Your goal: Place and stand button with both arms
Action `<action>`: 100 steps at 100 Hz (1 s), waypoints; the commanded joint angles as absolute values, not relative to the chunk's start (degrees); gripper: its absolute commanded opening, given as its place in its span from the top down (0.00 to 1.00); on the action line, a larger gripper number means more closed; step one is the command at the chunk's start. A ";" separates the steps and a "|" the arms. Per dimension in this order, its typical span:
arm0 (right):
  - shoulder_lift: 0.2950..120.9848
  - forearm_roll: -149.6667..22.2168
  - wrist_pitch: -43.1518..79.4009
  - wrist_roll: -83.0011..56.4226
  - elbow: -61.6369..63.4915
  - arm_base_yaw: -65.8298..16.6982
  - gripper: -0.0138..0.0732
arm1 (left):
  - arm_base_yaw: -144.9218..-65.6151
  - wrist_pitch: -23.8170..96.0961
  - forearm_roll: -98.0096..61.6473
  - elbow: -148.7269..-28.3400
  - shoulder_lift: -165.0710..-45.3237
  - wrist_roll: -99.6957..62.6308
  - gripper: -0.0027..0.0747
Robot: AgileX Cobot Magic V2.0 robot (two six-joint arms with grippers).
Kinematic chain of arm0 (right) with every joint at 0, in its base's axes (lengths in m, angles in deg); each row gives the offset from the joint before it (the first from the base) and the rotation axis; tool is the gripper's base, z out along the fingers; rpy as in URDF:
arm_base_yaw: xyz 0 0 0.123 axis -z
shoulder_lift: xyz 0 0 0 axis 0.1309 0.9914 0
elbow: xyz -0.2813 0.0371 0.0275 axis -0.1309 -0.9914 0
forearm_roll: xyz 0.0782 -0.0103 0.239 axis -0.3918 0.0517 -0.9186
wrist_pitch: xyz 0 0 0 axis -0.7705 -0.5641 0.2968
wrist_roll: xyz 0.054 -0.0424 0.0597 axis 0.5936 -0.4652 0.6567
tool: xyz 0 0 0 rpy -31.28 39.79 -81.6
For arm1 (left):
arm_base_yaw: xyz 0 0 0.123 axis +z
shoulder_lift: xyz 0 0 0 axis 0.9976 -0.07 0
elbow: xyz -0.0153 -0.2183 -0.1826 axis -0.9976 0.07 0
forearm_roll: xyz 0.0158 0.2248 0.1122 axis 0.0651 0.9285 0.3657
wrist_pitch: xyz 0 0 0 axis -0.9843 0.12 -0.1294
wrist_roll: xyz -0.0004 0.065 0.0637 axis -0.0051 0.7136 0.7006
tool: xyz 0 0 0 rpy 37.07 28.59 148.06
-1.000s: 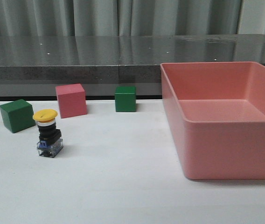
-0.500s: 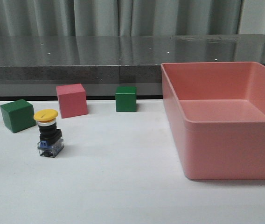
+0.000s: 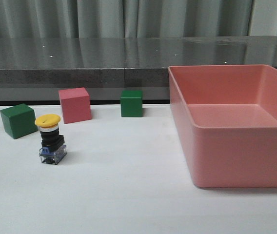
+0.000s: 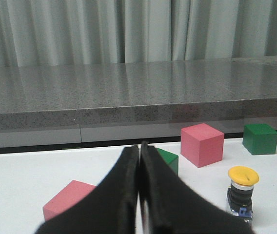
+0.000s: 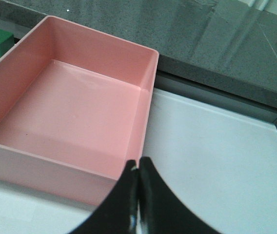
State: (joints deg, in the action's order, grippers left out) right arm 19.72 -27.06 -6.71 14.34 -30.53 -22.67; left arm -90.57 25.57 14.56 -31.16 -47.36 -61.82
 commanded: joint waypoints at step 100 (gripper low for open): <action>20.13 -25.20 -2.49 14.43 -30.20 -22.20 0.91 | -90.55 20.68 13.99 -28.55 -45.68 -62.45 0.99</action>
